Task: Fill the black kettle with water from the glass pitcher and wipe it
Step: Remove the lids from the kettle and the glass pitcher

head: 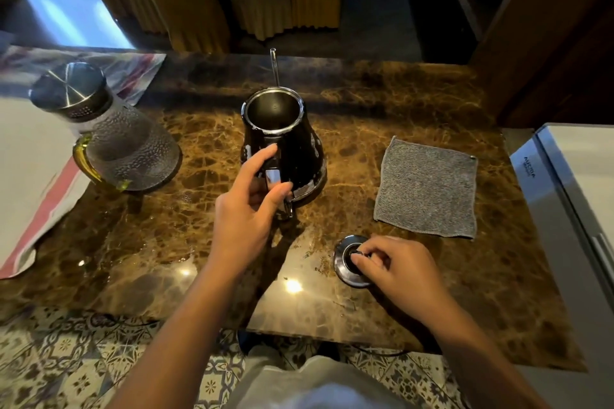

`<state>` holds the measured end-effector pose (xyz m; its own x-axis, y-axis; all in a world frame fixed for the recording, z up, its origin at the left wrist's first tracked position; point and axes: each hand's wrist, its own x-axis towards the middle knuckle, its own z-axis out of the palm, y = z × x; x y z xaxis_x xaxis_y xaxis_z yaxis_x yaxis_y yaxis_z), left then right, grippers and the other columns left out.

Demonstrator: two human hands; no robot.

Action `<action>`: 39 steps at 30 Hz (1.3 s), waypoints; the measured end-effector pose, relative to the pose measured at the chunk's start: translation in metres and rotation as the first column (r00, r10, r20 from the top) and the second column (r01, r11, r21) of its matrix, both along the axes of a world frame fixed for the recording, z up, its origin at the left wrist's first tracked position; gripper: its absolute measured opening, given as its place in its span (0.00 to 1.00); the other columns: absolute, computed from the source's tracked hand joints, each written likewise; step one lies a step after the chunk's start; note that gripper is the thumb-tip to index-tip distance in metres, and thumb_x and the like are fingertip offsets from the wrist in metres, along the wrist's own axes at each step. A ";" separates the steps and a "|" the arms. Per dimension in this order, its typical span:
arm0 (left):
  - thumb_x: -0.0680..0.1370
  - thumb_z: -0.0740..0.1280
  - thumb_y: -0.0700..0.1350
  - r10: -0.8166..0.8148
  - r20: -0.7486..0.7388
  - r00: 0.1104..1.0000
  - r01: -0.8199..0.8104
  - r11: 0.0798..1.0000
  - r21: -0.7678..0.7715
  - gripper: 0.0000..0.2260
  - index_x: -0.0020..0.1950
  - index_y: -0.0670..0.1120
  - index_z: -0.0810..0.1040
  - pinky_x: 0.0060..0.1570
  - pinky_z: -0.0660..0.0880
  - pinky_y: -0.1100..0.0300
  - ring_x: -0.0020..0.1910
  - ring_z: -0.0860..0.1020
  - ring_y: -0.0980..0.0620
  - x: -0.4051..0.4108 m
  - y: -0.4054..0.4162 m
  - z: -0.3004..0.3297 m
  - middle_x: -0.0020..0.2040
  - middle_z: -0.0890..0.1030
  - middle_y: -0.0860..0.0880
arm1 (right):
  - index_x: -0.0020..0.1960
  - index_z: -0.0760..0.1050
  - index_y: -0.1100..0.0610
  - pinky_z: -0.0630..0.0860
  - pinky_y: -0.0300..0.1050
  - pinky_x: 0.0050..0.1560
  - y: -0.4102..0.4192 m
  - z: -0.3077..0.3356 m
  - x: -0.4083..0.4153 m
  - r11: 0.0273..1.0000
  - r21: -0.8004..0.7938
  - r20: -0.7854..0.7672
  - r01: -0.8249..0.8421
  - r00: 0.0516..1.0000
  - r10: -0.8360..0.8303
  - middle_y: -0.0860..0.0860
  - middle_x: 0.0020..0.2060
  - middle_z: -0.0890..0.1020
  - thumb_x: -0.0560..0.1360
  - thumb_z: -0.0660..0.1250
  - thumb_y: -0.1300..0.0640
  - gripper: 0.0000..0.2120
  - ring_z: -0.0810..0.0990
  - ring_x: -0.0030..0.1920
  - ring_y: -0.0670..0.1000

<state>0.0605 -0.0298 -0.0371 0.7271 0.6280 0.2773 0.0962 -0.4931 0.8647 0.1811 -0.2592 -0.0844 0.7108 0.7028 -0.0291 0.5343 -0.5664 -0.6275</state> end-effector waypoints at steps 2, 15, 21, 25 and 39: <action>0.81 0.68 0.48 -0.008 -0.006 1.000 0.008 1.000 0.001 0.24 0.76 0.57 0.68 0.47 0.84 0.54 0.45 0.86 0.49 0.000 0.001 0.001 0.46 0.86 0.48 | 0.45 0.84 0.47 0.74 0.42 0.39 0.000 0.001 0.001 1.000 -0.013 -0.015 0.005 1.000 -0.005 0.40 0.35 0.81 0.75 0.73 0.44 0.07 0.79 0.38 0.41; 0.79 0.71 0.45 -0.001 -0.059 0.998 0.004 0.999 0.050 0.20 0.71 0.52 0.75 0.52 0.77 0.74 0.53 0.81 0.69 -0.012 0.010 0.030 0.53 0.82 0.62 | 0.56 0.79 0.43 0.76 0.43 0.36 0.003 0.040 0.011 0.999 -0.047 -0.005 0.001 1.000 -0.001 0.41 0.32 0.82 0.77 0.67 0.38 0.13 0.80 0.35 0.40; 0.79 0.71 0.47 0.134 -0.044 0.990 -0.116 0.950 0.289 0.13 0.63 0.48 0.81 0.61 0.78 0.49 0.60 0.80 0.54 -0.049 0.039 0.051 0.60 0.82 0.51 | 0.59 0.81 0.47 0.76 0.46 0.55 0.034 0.088 0.020 0.976 0.209 0.163 -0.063 0.986 0.028 0.41 0.55 0.81 0.79 0.65 0.44 0.13 0.79 0.56 0.44; 0.79 0.69 0.51 0.264 -0.062 0.963 -0.221 0.895 0.387 0.13 0.63 0.50 0.82 0.66 0.73 0.47 0.66 0.75 0.47 -0.073 0.058 0.060 0.65 0.79 0.49 | 0.65 0.79 0.45 0.66 0.40 0.63 0.068 0.114 0.026 0.959 0.245 0.225 -0.142 0.971 0.086 0.42 0.70 0.74 0.79 0.65 0.44 0.17 0.70 0.70 0.44; 0.80 0.68 0.55 0.550 -0.052 0.833 -0.450 0.730 0.515 0.23 0.73 0.49 0.76 0.69 0.66 0.46 0.71 0.69 0.39 -0.133 0.156 0.054 0.74 0.72 0.43 | 0.83 0.53 0.42 0.55 0.55 0.79 0.228 0.169 -0.003 0.886 -0.029 0.437 -0.463 0.791 0.428 0.46 0.84 0.50 0.82 0.61 0.39 0.33 0.48 0.84 0.51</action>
